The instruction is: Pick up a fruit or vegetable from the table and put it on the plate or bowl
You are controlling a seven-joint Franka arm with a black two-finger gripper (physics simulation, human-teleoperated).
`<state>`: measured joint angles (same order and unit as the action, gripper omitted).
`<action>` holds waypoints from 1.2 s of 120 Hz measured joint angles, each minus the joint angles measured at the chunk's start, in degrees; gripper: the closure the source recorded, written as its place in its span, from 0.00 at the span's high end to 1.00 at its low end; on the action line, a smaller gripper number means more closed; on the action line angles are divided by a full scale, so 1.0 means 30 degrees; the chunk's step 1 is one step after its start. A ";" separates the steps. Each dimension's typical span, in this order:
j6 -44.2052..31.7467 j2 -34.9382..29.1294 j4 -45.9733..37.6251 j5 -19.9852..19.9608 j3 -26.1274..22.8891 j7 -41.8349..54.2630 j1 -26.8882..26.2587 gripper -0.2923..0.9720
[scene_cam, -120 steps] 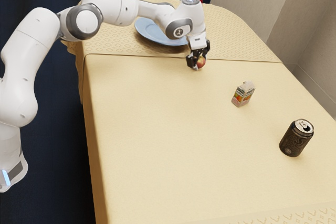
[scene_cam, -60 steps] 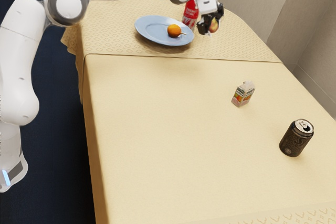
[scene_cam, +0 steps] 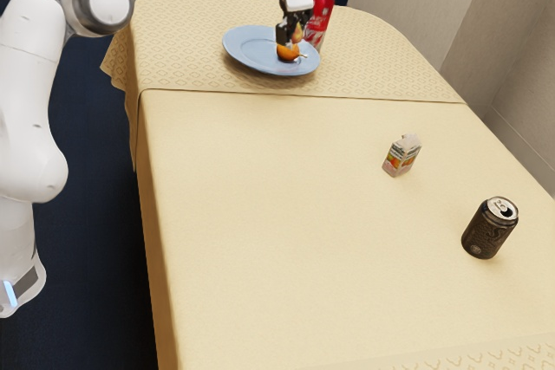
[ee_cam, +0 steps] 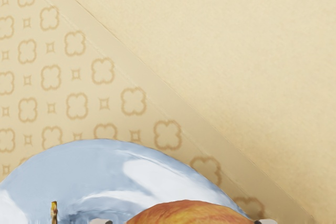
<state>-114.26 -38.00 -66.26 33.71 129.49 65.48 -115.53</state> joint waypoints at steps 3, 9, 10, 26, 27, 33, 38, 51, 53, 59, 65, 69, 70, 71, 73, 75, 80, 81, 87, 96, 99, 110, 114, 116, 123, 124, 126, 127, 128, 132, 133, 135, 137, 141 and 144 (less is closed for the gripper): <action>-0.0113 -0.0033 0.0004 -0.0004 0.0061 0.0010 0.0219 0.38; -0.0469 -0.0088 -0.0011 -0.0042 0.0114 0.0029 0.0935 0.38; -0.0539 -0.0105 -0.0015 -0.0049 0.0123 0.0033 0.1049 0.38; -0.1433 -0.0759 -0.0041 -0.0051 0.0169 0.0069 0.1747 0.38; -0.1474 -0.0789 -0.0042 -0.0051 0.0170 0.0071 0.1756 0.38; -0.1688 -0.0945 -0.0043 -0.0071 0.0171 0.0081 0.1774 0.39; -0.1820 -0.1008 -0.0044 -0.0096 0.0171 0.0094 0.1788 0.44; -0.1972 -0.1055 -0.0041 -0.0211 0.0171 0.0161 0.1774 0.62; -0.1987 -0.1061 -0.0041 -0.0227 0.0171 0.0170 0.1773 0.63; -0.2026 -0.1095 -0.0040 -0.0263 0.0171 0.0196 0.1788 0.67; -0.2056 -0.1129 -0.0040 -0.0287 0.0177 0.0204 0.1796 0.70; -0.2072 -0.1187 -0.0040 -0.0299 0.0174 0.0202 0.1799 0.72; -0.2076 -0.1199 -0.0040 -0.0301 0.0178 0.0202 0.1799 0.72; -0.2080 -0.1209 -0.0040 -0.0304 0.0177 0.0202 0.1800 0.72; -0.2086 -0.1224 -0.0040 -0.0306 0.0179 0.0201 0.1800 0.73; -0.2092 -0.1236 -0.0040 -0.0310 0.0185 0.0200 0.1800 0.73; -0.2083 -0.1240 -0.0040 -0.0321 0.0185 0.0201 0.1809 0.74; -0.2072 -0.1239 -0.0040 -0.0324 0.0183 0.0202 0.1819 0.74; -0.1674 -0.1220 -0.0050 -0.0550 0.0164 0.0204 0.1940 0.75; 0.0192 -0.0856 -0.0009 -0.1872 -0.0658 0.0232 0.2352 0.76; 0.1127 -0.0496 0.0010 -0.2063 -0.1509 0.0264 0.2354 0.76; 0.4833 0.1431 0.0039 -0.1370 -0.7543 0.0653 0.2340 0.76; 0.6085 0.1746 0.0005 -0.0913 -1.0309 0.0810 0.2069 0.76; 0.6660 0.1849 -0.0002 -0.0735 -1.1267 0.0886 0.1772 0.77; 0.8501 0.2027 -0.0029 -0.0306 -1.3213 0.1121 0.0394 0.77; 0.8727 0.2037 -0.0031 -0.0259 -1.3358 0.1152 0.0203 0.77; 0.9150 0.2055 -0.0026 -0.0169 -1.3583 0.1211 -0.0185 0.77; 0.9344 0.2064 -0.0020 -0.0127 -1.3687 0.1239 -0.0347 0.77; 0.9531 0.2072 -0.0015 -0.0088 -1.3776 0.1268 -0.0486 0.77; 1.0190 0.2094 0.0034 0.0064 -1.4020 0.1379 -0.0875 0.77; 1.0336 0.2099 0.0044 0.0101 -1.4041 0.1406 -0.0930 0.77; 1.0582 0.2089 0.0067 0.0159 -1.4069 0.1461 -0.0989 0.77; 1.0766 0.2078 0.0086 0.0204 -1.4104 0.1514 -0.1007 0.77; 1.1053 0.2065 0.0110 0.0276 -1.4166 0.1616 -0.1104 0.77; 1.1188 0.2053 0.0120 0.0328 -1.4165 0.1688 -0.1147 0.77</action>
<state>-80.70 -31.83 -65.90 34.69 87.00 70.54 -118.97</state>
